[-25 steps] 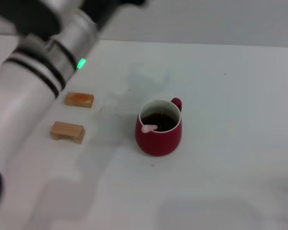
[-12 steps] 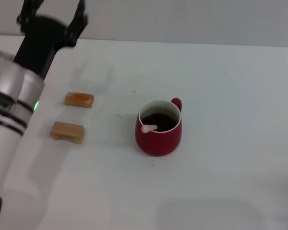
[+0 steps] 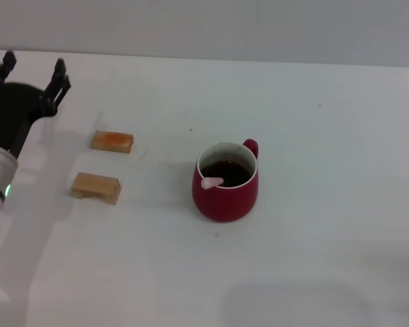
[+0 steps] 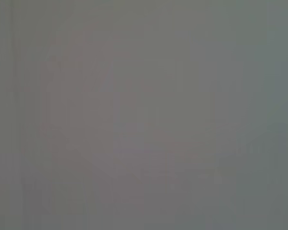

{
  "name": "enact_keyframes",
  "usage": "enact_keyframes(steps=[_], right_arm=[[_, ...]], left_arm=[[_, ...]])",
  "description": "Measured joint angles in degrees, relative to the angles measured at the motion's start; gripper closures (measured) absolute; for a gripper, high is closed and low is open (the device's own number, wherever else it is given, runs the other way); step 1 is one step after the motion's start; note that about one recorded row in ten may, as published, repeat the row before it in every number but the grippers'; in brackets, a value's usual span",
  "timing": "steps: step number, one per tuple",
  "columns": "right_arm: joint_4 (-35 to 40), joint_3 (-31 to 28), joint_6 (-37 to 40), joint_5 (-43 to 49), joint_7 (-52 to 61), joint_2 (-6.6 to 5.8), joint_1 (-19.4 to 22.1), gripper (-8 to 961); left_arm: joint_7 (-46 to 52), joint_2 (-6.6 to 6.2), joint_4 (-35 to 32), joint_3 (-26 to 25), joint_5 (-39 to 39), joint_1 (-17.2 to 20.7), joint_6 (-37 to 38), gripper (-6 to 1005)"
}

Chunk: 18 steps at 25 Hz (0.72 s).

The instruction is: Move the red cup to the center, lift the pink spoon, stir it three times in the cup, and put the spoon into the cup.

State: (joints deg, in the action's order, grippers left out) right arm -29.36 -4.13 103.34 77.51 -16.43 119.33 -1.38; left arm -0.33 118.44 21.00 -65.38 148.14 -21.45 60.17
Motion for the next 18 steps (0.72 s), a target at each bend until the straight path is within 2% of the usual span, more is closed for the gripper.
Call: enact_keyframes(steps=[10,18], right_arm=[[0.5,2.5,5.8,0.1,0.0,0.03,-0.8,954],[0.9,2.6,5.5,0.1,0.0,-0.01,-1.7,954]], left_arm=[[0.4,0.14,-1.2,0.7,0.3,2.4,1.7,162],[0.4,0.21,-1.6,2.6,0.4,2.7,1.8,162]])
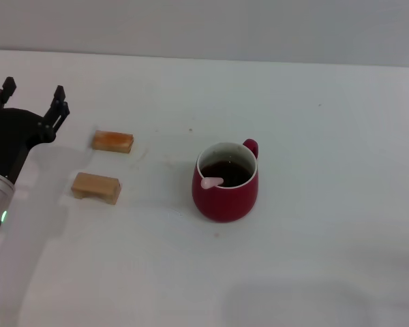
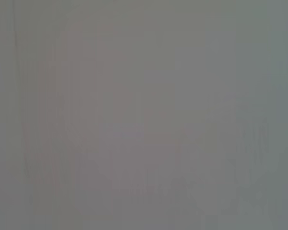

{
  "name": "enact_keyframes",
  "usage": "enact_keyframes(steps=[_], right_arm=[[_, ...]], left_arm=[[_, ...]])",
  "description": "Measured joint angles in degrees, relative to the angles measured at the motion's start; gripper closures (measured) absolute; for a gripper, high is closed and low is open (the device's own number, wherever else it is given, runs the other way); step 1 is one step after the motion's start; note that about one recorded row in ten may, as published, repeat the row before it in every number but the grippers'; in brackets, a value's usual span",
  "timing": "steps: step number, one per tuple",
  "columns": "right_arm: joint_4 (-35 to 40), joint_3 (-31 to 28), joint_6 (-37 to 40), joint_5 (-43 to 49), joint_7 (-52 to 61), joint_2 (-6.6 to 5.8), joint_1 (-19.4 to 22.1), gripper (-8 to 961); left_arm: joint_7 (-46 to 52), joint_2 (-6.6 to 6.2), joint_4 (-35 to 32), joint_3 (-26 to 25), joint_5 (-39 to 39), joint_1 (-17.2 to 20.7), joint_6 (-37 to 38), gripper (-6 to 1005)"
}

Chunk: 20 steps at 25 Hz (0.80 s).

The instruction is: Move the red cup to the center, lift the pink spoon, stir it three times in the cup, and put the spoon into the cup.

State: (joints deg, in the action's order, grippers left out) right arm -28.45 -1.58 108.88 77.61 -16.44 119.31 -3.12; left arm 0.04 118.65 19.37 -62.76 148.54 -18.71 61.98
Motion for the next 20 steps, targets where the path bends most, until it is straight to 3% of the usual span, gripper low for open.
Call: enact_keyframes(steps=[20], right_arm=[[3.2,0.9,1.0,-0.3,-0.6,0.05,-1.8,953]], left_arm=[[0.4,-0.03,0.3,0.4,-0.3,-0.7,-0.6,162]])
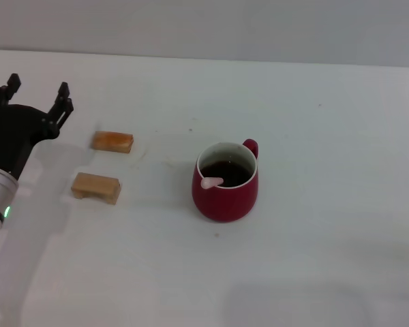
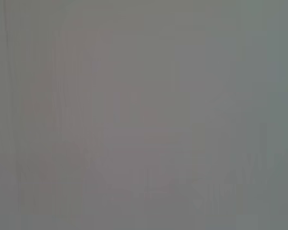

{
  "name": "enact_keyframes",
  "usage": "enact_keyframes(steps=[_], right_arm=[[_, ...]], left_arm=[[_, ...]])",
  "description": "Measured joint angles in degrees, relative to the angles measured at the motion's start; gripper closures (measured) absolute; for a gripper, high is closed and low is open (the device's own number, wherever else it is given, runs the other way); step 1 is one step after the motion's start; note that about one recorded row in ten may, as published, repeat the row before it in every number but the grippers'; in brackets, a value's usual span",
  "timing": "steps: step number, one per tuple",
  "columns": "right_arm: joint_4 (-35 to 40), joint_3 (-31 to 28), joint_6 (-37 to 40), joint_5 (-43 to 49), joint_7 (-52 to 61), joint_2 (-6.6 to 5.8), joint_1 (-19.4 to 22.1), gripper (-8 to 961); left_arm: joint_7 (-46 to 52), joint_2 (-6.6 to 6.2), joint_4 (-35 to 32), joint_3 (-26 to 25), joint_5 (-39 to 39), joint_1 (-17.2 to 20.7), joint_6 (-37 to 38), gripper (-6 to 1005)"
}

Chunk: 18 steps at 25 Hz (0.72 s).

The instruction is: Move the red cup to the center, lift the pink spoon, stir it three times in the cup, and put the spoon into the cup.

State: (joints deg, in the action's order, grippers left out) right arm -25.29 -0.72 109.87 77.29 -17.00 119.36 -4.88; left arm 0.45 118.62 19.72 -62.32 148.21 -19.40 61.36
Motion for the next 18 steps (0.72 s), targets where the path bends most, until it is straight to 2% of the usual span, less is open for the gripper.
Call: enact_keyframes(steps=[7,18], right_arm=[[1.8,-0.3,0.8,-0.2,0.3,-0.09,-2.1,953],[2.6,-1.3,0.7,-0.2,0.3,-0.05,-4.3,953]], left_arm=[[0.0,-0.01,-0.5,-2.3,-0.1,0.5,0.0,162],[0.1,-0.02,0.8,-3.0,-0.2,1.0,0.4,162]])
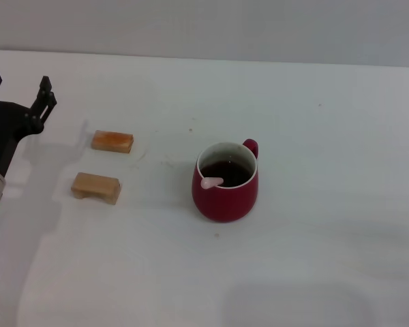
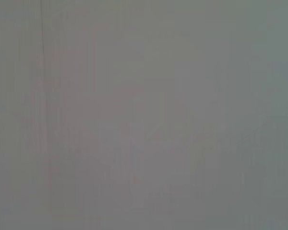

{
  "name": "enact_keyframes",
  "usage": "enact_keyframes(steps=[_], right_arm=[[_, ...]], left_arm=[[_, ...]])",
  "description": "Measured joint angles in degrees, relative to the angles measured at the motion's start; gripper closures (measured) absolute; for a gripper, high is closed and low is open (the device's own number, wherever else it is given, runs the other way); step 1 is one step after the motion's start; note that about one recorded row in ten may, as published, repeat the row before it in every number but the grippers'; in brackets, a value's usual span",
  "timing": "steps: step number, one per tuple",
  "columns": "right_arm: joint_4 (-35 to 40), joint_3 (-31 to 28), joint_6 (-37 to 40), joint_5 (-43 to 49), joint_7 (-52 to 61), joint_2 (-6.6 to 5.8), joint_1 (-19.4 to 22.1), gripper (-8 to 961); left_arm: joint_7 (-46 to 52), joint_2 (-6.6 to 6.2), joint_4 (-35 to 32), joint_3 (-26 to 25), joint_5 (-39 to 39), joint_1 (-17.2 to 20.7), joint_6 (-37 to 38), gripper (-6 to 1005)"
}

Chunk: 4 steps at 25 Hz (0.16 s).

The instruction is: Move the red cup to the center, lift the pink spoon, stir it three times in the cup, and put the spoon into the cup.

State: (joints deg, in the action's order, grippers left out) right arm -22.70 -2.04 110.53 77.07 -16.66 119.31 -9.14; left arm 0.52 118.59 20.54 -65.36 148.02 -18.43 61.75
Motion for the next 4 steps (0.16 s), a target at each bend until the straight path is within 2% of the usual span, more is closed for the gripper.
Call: enact_keyframes(steps=[4], right_arm=[[-0.4,-0.3,-0.1,0.1,0.1,0.06,-0.1,953]], left_arm=[[0.0,-0.07,-0.2,-1.1,0.0,-0.1,-0.2,162]])
